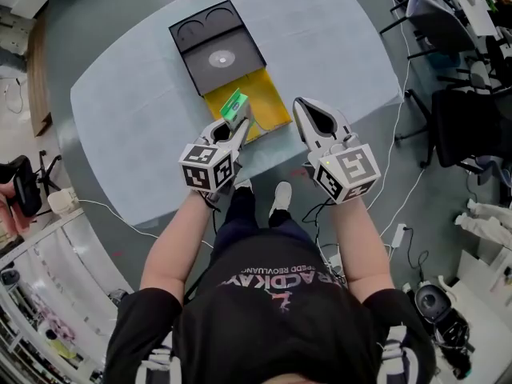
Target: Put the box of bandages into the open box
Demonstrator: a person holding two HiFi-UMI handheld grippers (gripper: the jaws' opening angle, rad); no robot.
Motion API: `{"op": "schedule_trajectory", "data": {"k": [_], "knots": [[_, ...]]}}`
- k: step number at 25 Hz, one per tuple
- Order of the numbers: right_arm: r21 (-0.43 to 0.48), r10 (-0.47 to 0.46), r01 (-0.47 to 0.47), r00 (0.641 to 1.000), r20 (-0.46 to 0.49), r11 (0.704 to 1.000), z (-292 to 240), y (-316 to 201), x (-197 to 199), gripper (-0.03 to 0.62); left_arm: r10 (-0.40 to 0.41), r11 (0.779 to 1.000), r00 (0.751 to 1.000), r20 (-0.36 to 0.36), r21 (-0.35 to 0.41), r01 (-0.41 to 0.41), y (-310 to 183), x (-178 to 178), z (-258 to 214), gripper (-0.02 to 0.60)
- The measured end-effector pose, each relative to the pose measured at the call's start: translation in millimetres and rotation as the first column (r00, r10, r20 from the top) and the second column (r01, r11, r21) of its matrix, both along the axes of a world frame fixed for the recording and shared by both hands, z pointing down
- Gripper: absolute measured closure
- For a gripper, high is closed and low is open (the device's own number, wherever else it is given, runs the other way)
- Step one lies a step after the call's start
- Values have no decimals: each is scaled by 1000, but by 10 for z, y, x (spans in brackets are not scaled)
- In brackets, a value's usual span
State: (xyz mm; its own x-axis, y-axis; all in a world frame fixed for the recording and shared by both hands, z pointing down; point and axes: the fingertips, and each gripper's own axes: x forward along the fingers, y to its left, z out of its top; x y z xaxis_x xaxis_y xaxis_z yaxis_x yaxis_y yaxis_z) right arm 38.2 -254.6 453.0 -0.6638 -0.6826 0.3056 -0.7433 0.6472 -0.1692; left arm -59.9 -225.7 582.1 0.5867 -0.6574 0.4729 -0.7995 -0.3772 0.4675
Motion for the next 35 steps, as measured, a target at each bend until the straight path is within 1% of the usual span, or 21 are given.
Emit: {"op": "schedule_trajectory", "data": {"k": [4,8,15,22,27,32,35], "knots": [[-26,18,-19,1000,-8,999,133,-35,44,585,14,999,1000,-10,-48,-15,-65,39,194,480],[-46,28,-28,1000,-10,999,228,-57,44,585,1,994,999,-39,-112,-5,-126,35,372,480],[-68,37,-37,999,-7,997,322,-68,52,585,-18,981,998,-68,-192,4,-182,57,553,480],[-75,41,-41,999,-6,996,366,-41,40,585,-19,962,997,-80,-272,-4,-161,105,718,480],[-77,44,-44,999,-7,996,370,-36,57,585,5,958,998,-58,-285,-22,-172,132,750,480],[-75,44,-44,999,-6,996,377,-9,52,585,42,945,999,4,-324,-38,-144,147,841,477],[-77,43,-43,999,-4,996,374,5,35,585,42,939,999,6,-341,-38,-144,145,848,477]]}}
